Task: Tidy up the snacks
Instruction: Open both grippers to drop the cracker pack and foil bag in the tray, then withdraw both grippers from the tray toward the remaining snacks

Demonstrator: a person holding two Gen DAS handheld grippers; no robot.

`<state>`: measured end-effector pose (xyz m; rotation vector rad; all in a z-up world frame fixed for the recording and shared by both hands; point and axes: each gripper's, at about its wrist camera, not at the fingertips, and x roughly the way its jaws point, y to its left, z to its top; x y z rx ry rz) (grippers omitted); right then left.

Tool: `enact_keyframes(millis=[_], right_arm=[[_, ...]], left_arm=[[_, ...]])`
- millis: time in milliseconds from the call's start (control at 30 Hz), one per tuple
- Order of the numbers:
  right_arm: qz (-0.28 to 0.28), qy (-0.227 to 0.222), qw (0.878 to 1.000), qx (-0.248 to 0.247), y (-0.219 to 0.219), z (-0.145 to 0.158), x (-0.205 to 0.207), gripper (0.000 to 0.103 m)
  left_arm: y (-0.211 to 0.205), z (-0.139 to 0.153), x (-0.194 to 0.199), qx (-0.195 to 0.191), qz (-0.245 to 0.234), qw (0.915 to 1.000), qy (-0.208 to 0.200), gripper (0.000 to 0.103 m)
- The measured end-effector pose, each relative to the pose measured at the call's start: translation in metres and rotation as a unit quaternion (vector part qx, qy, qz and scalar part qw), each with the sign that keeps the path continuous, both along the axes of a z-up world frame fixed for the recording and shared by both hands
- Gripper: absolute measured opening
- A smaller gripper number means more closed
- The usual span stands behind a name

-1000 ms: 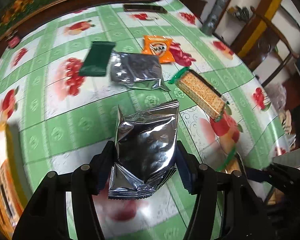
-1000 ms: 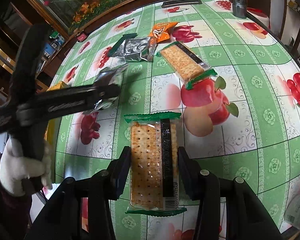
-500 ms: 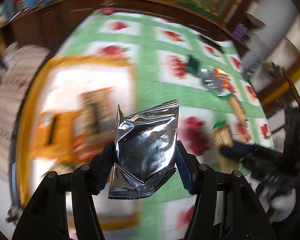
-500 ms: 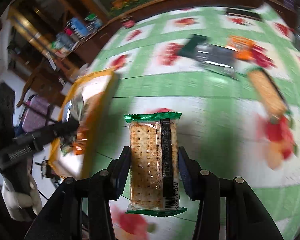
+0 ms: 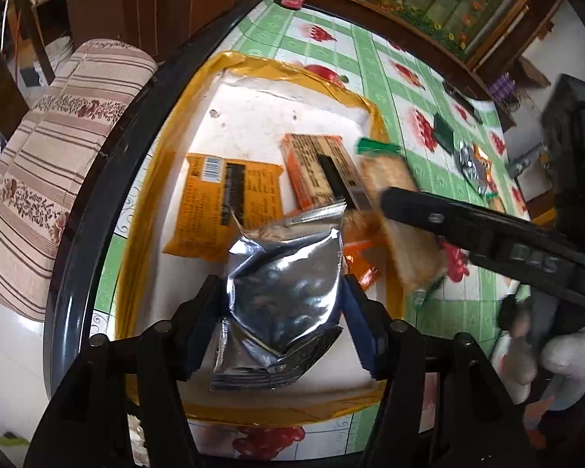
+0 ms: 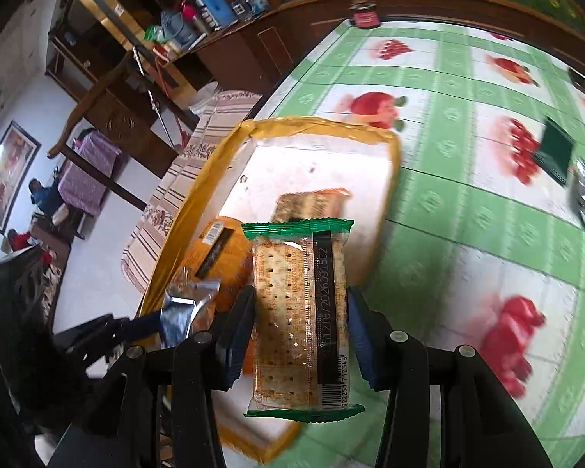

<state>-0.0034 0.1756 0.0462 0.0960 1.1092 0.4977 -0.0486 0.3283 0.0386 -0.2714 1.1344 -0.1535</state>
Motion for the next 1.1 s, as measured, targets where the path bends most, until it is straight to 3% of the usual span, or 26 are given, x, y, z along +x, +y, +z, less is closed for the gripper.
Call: enact_keyframes(millis=[67, 300, 467, 833, 1100], right_arm=[[0.001, 0.0, 1.0, -0.01, 0.013, -0.004, 0.008, 0.047], [0.005, -0.009, 1.0, -0.013, 0.042, -0.012, 0.032, 0.05], [-0.013, -0.031, 0.999, -0.008, 0.039, 0.005, 0.031, 0.05], [-0.085, -0.033, 0.996, 0.019, -0.034, 0.021, -0.003, 0.054], [-0.104, -0.047, 0.993, 0.03, -0.097, 0.032, -0.048, 0.055]], left_arm=[[0.009, 0.003, 0.001, -0.008, 0.004, 1.0, -0.003, 0.073], [0.026, 0.021, 0.002, -0.005, 0.003, 0.9997, -0.022, 0.073], [0.023, 0.033, 0.006, 0.031, -0.004, 0.9987, -0.041, 0.073], [-0.03, 0.064, -0.005, 0.157, -0.023, 0.9826, -0.096, 0.074], [-0.092, 0.087, -0.036, 0.193, -0.037, 0.9722, -0.127, 0.078]])
